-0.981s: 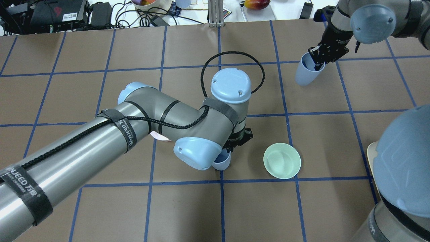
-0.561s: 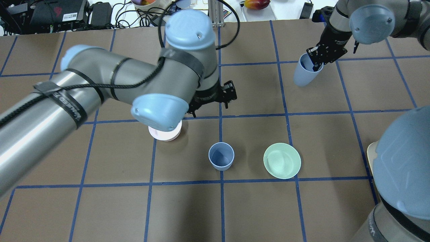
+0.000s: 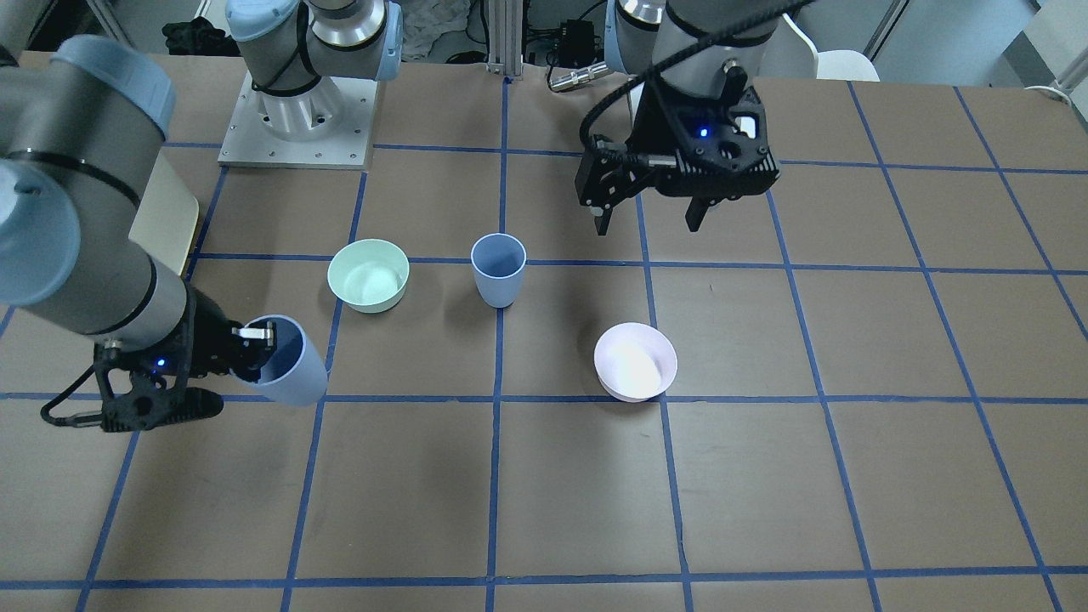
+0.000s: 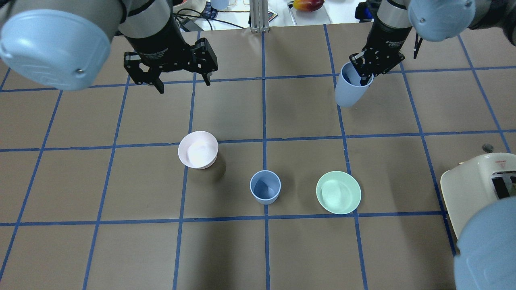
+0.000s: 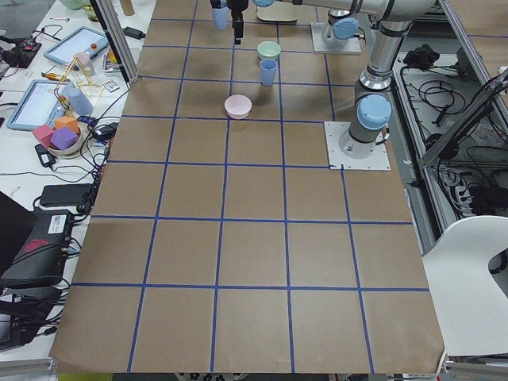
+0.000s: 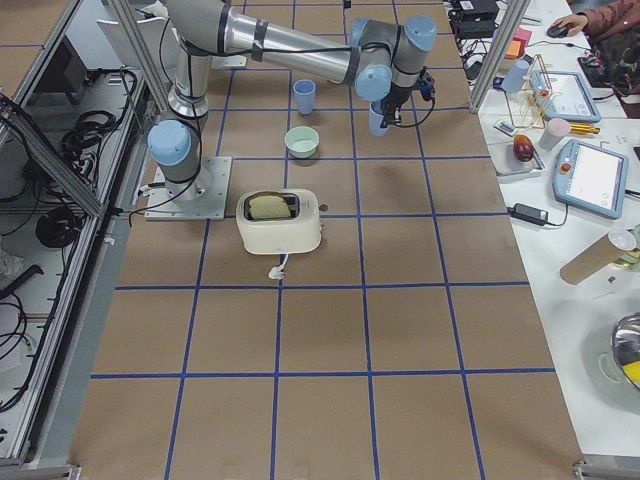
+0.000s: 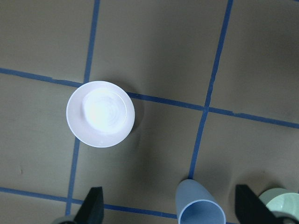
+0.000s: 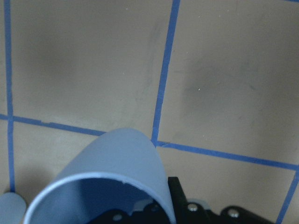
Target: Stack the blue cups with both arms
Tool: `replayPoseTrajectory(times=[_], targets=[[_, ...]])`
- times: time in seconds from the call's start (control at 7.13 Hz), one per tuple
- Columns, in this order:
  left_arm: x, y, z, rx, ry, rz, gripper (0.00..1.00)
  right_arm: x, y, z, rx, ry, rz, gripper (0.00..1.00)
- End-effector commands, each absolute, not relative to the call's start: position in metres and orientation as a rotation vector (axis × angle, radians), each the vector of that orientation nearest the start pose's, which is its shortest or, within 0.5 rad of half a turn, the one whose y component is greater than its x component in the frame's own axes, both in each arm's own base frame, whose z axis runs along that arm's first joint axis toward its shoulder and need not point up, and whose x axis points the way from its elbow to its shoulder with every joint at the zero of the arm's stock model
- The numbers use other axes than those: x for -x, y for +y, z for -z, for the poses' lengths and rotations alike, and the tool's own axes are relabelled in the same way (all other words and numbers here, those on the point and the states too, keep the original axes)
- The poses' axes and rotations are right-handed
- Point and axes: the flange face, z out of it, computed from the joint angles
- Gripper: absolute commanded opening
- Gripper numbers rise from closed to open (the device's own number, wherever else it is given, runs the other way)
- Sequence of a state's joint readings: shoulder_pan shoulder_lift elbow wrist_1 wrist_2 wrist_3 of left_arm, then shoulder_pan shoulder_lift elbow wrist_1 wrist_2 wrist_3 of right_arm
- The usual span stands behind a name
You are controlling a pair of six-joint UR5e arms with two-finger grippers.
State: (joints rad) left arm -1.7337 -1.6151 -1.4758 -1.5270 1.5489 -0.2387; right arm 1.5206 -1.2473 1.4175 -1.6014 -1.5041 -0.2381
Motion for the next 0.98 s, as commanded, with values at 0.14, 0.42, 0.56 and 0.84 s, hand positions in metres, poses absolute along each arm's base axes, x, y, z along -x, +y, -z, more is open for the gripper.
replayPoseTrajectory(times=[0.14, 0.42, 0.56, 0.84], targets=[[0.195, -0.462, -0.504, 0.014, 3.164, 0.059, 1.0, -0.188, -0.566, -0.414, 0.421, 3.018, -0.245, 0.0], [0.189, -0.458, -0.504, 0.031, 3.161, 0.062, 1.0, -0.246, -0.546, -0.408, 0.359, 3.036, -0.259, 0.0], [0.182, -0.461, -0.508, 0.053, 3.161, 0.072, 1.0, -0.262, -0.538, -0.409, 0.321, 3.047, -0.26, 0.0], [0.178, -0.475, -0.514, 0.072, 3.165, 0.071, 1.0, -0.291, -0.513, -0.395, 0.292, 3.062, -0.313, 0.0]])
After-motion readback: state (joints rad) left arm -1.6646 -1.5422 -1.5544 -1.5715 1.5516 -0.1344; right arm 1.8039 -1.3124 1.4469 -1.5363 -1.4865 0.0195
